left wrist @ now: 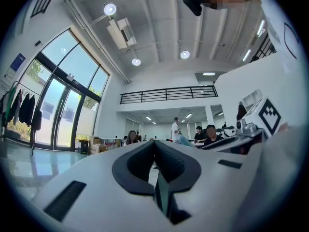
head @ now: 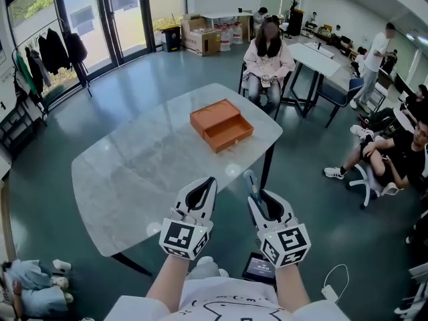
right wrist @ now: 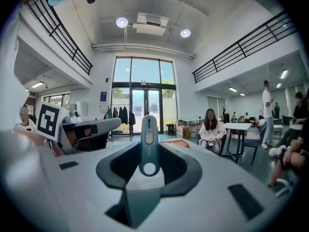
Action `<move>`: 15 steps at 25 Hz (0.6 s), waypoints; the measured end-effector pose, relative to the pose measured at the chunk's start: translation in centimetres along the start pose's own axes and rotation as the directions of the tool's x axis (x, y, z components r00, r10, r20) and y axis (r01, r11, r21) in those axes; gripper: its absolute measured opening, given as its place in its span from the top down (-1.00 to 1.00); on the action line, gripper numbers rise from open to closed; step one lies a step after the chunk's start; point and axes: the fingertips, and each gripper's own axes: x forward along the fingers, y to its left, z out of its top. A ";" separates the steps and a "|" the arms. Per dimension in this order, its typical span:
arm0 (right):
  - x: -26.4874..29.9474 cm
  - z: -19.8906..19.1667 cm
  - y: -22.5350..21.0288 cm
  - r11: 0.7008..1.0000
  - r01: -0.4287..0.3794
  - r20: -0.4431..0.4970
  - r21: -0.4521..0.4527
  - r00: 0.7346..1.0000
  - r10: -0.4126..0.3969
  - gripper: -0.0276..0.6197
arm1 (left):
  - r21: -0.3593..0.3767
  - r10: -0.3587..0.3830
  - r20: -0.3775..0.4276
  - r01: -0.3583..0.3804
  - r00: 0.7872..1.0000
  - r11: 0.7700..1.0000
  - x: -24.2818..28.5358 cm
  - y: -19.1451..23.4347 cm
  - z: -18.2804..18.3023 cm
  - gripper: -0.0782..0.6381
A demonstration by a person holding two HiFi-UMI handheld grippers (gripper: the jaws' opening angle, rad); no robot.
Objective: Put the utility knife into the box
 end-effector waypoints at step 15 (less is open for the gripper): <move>6.8 -0.2 -7.1 1.000 0.005 -0.022 0.023 1.000 -0.004 0.51 | -0.004 0.005 -0.037 -0.006 0.999 1.000 9.4 3.8 -3.0 0.74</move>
